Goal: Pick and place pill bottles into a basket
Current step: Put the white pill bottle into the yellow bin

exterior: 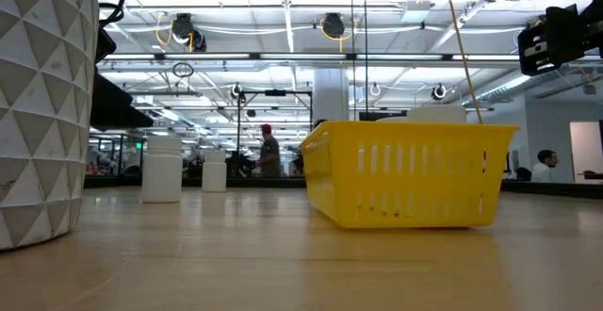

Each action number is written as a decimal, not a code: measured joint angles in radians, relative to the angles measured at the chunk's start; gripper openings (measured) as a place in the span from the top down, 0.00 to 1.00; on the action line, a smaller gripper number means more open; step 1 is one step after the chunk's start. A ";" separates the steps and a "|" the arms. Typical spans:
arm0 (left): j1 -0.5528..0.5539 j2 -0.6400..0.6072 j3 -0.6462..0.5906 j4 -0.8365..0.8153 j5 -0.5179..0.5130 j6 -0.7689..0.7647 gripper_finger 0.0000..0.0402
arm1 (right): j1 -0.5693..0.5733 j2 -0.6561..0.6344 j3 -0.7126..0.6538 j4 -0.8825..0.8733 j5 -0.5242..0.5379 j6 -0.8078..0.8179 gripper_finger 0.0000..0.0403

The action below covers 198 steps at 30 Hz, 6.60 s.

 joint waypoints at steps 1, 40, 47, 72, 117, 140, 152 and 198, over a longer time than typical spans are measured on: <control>0.000 0.000 0.000 -0.001 0.008 0.002 0.14 | 0.000 0.000 0.000 0.000 0.000 0.000 0.53; 0.068 0.999 1.077 -1.096 0.198 0.052 0.14 | 0.000 0.000 -0.002 0.002 0.000 -0.001 0.52; 0.081 1.053 1.078 -1.087 0.196 0.066 0.14 | 0.000 0.000 -0.002 0.003 0.000 -0.001 0.52; 0.106 1.140 1.077 -1.008 0.197 0.102 0.14 | 0.000 0.000 -0.002 0.003 0.000 -0.001 0.52; 0.106 1.139 1.032 -0.987 0.198 0.054 0.55 | 0.000 0.000 -0.002 0.003 0.000 -0.001 0.52; 0.077 1.139 1.473 -1.311 0.144 -0.011 0.59 | 0.000 0.000 -0.002 0.003 0.000 -0.001 0.52; -0.034 1.316 1.738 -1.454 0.148 -0.094 0.59 | 0.000 0.000 -0.002 0.003 0.000 0.000 0.52; -0.141 1.795 2.192 -1.376 0.127 -0.024 0.59 | 0.000 0.000 -0.002 0.005 0.000 -0.001 0.52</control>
